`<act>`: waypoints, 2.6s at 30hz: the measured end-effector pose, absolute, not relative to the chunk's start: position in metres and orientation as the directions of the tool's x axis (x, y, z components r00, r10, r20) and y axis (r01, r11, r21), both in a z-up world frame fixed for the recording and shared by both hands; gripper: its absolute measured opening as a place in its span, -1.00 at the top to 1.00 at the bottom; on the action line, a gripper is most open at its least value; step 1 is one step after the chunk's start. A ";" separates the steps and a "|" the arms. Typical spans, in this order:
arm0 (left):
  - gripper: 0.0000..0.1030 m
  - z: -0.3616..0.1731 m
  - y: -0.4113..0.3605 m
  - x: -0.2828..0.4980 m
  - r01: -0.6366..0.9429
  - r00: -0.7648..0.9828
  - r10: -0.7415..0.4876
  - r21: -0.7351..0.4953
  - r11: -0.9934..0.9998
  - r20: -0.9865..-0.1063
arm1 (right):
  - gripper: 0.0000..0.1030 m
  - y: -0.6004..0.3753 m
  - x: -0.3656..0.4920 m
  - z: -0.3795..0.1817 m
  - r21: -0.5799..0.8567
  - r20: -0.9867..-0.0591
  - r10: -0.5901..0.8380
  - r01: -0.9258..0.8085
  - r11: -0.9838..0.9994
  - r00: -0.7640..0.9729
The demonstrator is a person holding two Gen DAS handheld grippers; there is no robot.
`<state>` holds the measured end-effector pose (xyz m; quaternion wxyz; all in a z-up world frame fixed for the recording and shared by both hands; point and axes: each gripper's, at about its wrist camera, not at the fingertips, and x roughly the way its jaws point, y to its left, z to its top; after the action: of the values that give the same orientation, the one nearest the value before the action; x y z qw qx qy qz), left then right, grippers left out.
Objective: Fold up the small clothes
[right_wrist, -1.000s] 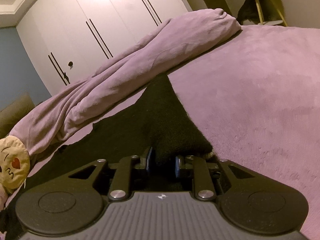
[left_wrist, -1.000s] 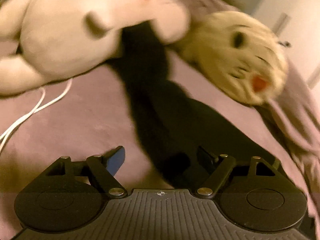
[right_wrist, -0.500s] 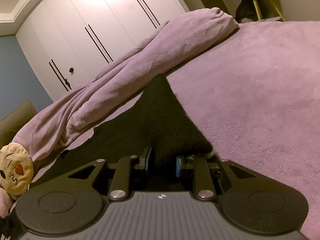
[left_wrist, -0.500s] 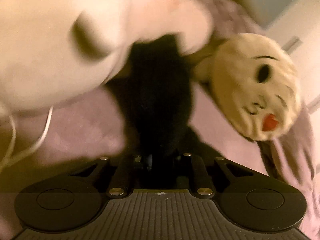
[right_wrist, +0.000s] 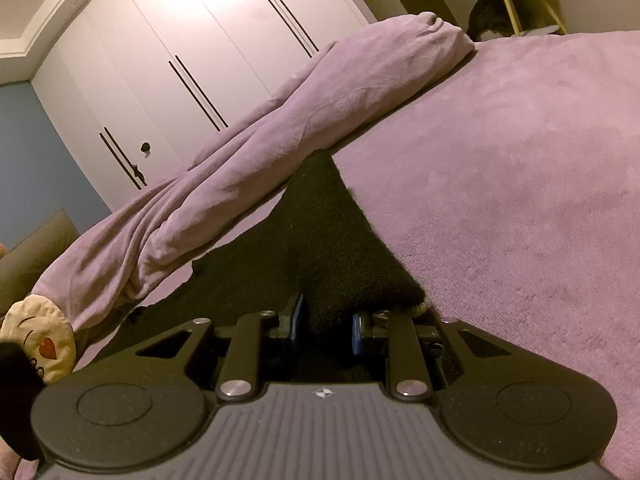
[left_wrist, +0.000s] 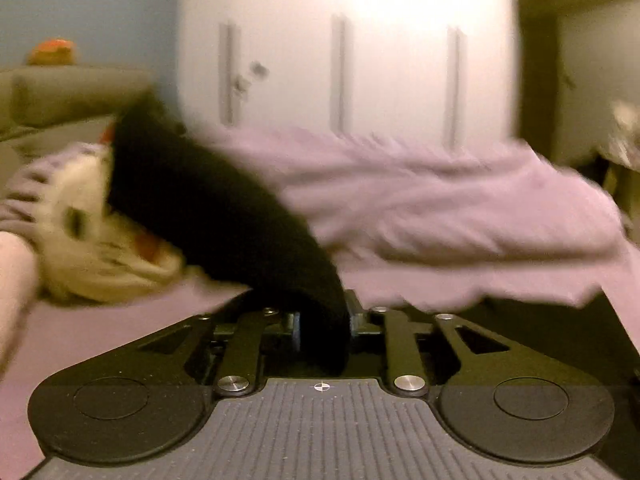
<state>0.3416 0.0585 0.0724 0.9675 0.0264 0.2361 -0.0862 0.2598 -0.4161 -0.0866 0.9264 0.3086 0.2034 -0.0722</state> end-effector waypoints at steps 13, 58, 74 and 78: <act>-0.41 -0.012 0.068 0.299 0.017 0.766 -0.002 0.017 1.000 -0.642 | 0.39 -0.404 0.259 -0.069 0.479 -0.486 -0.021 0.286 0.830 0.874; -0.68 -0.053 0.131 0.342 -0.339 0.689 0.149 -0.134 0.931 -0.709 | 0.63 -0.334 0.367 -0.002 0.336 -0.554 0.192 0.007 0.942 0.810; -0.85 0.003 0.141 0.303 -0.224 0.788 0.026 -0.248 0.943 -0.615 | 0.24 -0.351 0.369 -0.047 0.490 -0.592 0.271 0.072 0.869 0.759; -0.85 -0.002 0.130 0.328 -0.194 0.792 0.004 -0.246 0.950 -0.611 | 0.56 -0.343 0.371 -0.046 0.469 -0.595 0.270 0.054 0.882 0.757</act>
<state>0.3277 0.1297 -0.0020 0.9346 -0.1497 0.3182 0.0531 0.3713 -0.3427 -0.0462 0.9070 0.2360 0.3437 0.0594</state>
